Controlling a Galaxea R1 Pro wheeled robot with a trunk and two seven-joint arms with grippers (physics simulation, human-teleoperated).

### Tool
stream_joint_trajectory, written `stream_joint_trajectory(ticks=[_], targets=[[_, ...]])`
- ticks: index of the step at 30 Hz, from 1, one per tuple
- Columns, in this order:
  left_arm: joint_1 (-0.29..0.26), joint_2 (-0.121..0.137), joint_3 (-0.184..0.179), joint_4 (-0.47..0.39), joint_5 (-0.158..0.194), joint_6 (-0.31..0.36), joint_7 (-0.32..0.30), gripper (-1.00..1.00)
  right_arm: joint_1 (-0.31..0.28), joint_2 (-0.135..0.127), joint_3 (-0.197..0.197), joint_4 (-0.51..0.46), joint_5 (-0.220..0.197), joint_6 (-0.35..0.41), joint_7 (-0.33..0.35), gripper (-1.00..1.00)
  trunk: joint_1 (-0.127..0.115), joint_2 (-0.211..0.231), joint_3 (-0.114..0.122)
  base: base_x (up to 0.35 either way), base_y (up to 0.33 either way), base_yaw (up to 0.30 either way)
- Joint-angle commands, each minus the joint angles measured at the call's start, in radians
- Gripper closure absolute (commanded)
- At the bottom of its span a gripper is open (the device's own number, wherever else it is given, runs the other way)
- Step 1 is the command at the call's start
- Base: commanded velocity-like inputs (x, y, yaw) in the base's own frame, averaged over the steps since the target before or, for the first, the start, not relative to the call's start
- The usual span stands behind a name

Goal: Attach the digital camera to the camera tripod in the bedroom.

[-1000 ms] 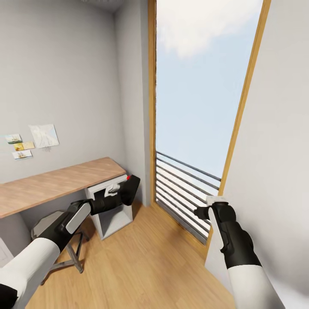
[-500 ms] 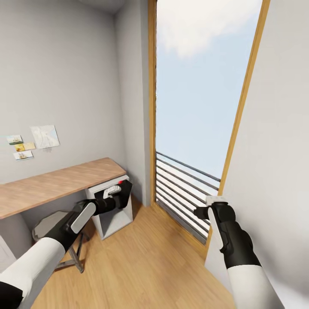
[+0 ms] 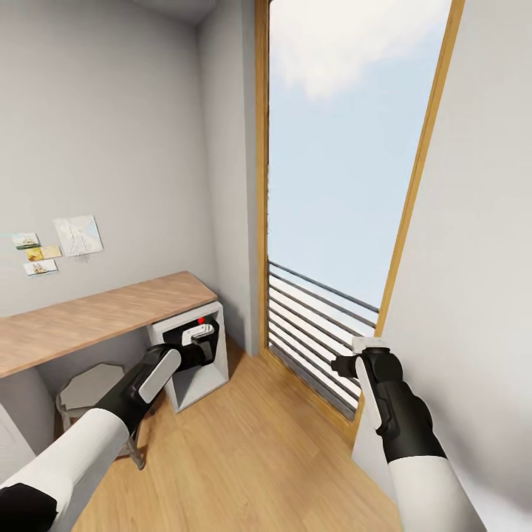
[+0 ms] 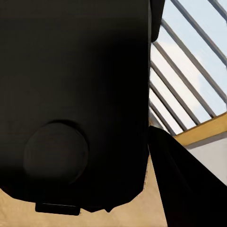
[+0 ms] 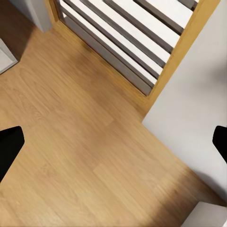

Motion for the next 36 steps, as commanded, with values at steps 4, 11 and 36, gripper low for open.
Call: stream_joint_trajectory(ticks=[4, 11, 36], targets=[[-0.001, -0.001, -0.001, -0.007, -0.017, 0.000, 0.012, 1.00, 0.000, 0.001, -0.001, -0.001, 0.007, 0.004, 0.004, -1.00, 0.000, -0.001, 0.000, 0.000, 0.000, 0.000], [-0.001, -0.002, 0.002, -0.057, -0.032, 0.000, 0.005, 1.00, 0.000, 0.001, -0.001, -0.001, 0.006, 0.004, 0.004, -1.00, 0.000, -0.001, 0.000, 0.000, 0.000, 0.000], [-0.001, -0.002, -0.001, -0.055, -0.032, -0.043, -0.006, 1.00, 0.000, -0.001, -0.001, 0.042, 0.006, 0.004, 0.007, -1.00, 0.000, -0.001, 0.000, 0.000, 0.000, 0.000]])
